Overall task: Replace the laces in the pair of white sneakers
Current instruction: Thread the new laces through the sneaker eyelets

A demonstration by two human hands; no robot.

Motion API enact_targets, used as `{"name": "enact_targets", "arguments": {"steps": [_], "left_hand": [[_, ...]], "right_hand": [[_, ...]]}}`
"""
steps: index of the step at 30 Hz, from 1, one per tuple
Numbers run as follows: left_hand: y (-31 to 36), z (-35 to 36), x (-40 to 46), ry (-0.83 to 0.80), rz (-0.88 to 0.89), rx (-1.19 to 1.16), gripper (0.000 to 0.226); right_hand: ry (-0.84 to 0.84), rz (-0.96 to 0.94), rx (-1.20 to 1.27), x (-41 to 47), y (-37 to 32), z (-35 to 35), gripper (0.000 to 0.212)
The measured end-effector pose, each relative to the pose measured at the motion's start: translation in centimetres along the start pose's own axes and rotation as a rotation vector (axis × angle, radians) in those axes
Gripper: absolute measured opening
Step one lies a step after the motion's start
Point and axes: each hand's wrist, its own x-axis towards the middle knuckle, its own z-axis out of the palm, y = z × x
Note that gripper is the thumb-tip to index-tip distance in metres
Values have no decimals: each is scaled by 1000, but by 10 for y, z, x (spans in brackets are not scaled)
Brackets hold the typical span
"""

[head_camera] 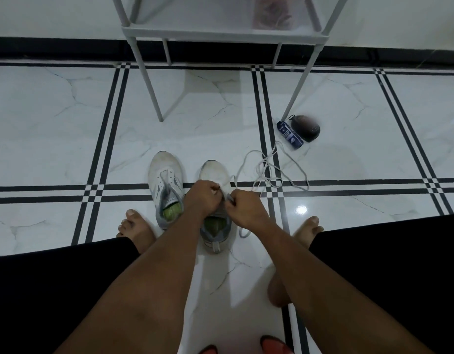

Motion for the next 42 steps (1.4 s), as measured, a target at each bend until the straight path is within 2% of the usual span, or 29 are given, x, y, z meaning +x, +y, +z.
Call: {"name": "enact_targets", "arguments": {"steps": [3,10,18,24,30,34,38,40,42], "left_hand": [[8,3,3,40,28,90,23],[16,12,6,105,-11,126,23],[17,14,10,125,-2,93,22],[25,11,6,168,0,47,19],[20,-2,7,313,-149,-160,25],[25,-18,6,481,-309,-391,26],[39,-41,15,626,-343,-515,28],[44,-49,21,648,-314,-562,31],[51,-53,21,555,-275,-587,31]], "right_hand": [[-27,31,91,3,5,-2,30],[-44,54,172,2,12,-7,19],[0,71,236,0,11,-8,32],[74,193,223,-1,10,-14,36],[75,241,142,-1,5,-25,44],[45,298,114,1,6,-24,40],[-7,363,140,3,2,-27,34],[-46,368,108,2,-4,-33,32],[-64,351,44,3,-11,-38,32]]}}
